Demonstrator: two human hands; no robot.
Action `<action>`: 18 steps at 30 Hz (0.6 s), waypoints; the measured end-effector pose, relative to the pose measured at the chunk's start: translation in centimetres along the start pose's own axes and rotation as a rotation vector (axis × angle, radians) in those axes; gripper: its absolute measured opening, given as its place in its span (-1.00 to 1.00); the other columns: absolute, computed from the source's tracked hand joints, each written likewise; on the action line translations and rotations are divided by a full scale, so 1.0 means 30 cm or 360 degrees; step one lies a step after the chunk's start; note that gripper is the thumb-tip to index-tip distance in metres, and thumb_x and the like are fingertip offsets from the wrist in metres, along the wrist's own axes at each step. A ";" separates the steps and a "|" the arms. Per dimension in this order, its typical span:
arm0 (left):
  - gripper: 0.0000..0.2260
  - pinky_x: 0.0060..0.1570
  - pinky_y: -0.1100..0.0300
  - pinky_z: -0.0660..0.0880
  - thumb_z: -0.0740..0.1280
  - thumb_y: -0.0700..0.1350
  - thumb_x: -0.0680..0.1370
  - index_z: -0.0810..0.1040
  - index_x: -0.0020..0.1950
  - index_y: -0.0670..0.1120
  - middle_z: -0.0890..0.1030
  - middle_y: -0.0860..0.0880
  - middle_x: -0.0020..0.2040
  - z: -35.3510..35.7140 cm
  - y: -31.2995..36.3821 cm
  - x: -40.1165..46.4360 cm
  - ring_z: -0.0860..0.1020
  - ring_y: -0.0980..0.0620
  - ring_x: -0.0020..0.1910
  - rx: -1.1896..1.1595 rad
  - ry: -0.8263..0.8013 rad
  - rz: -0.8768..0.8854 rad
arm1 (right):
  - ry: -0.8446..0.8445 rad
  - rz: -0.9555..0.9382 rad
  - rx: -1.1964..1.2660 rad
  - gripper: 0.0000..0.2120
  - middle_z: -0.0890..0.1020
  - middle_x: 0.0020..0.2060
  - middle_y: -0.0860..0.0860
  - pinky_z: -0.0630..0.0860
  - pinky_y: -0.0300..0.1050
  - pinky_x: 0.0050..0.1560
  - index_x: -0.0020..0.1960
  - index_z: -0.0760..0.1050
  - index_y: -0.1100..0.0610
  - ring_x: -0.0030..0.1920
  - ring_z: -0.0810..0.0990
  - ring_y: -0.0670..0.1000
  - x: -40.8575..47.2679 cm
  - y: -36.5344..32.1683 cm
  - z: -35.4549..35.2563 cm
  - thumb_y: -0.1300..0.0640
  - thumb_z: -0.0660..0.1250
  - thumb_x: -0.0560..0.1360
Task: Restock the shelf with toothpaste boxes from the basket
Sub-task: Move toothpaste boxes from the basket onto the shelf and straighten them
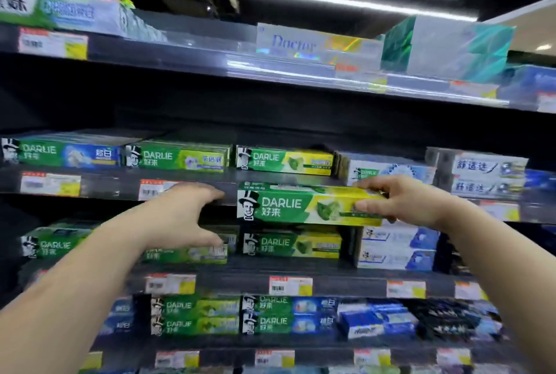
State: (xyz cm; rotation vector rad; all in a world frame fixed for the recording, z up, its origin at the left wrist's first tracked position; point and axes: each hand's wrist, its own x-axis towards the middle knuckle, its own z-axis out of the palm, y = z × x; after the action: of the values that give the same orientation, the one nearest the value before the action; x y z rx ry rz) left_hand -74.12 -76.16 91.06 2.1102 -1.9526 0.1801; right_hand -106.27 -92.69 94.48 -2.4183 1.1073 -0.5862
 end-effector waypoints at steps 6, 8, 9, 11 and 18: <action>-0.26 0.37 0.22 0.23 0.47 0.20 0.34 0.30 0.45 0.04 0.33 0.02 0.45 -0.081 -0.053 0.107 0.29 0.05 0.41 0.0083 0.0182 -0.0012 | 0.0059 -0.0158 0.0106 -0.51 0.61 -0.12 -0.15 0.51 -0.15 -0.25 0.19 0.52 -0.05 -0.33 0.52 -0.06 0.199 -0.048 -0.055 -0.15 0.43 0.29; -0.28 0.41 0.23 0.16 0.46 0.20 0.36 0.28 0.45 0.09 0.27 0.04 0.48 -0.092 -0.082 0.131 0.22 0.06 0.46 0.0108 0.0188 -0.0003 | 0.0069 -0.0163 0.0149 -0.49 0.62 -0.14 -0.15 0.50 -0.14 -0.25 0.21 0.53 -0.03 -0.33 0.51 -0.05 0.250 -0.054 -0.060 -0.15 0.43 0.29; -0.27 0.42 0.21 0.14 0.45 0.21 0.36 0.26 0.46 0.10 0.24 0.05 0.50 -0.092 -0.101 0.142 0.18 0.06 0.47 0.0111 0.0176 -0.0009 | 0.0074 -0.0152 0.0163 -0.47 0.64 -0.13 -0.11 0.51 -0.12 -0.23 0.21 0.53 -0.03 -0.31 0.52 -0.04 0.274 -0.057 -0.060 -0.16 0.44 0.28; -0.26 0.44 0.16 0.12 0.44 0.23 0.35 0.24 0.46 0.13 0.18 0.05 0.52 -0.088 -0.136 0.162 0.13 0.05 0.49 0.0075 0.0140 -0.0046 | 0.0075 -0.0141 0.0162 -0.39 0.66 -0.10 -0.03 0.52 -0.06 -0.18 0.21 0.53 -0.03 -0.29 0.52 -0.01 0.317 -0.065 -0.061 -0.22 0.44 0.21; -0.26 0.35 0.23 0.21 0.43 0.20 0.39 0.17 0.47 0.15 0.21 0.11 0.48 -0.048 -0.144 0.198 0.23 0.08 0.43 -0.0042 -0.0031 -0.0105 | 0.0037 -0.0073 -0.0143 -0.31 0.63 -0.18 -0.09 0.56 -0.05 -0.13 0.26 0.49 -0.06 -0.34 0.56 0.02 0.411 -0.085 -0.048 -0.31 0.40 0.20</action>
State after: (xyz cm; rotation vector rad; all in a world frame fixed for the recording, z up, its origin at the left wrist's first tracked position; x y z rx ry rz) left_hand -69.17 -81.21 93.55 2.1639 -1.8827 0.1208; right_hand -98.17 -101.05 99.50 -2.5256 1.1125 -0.5921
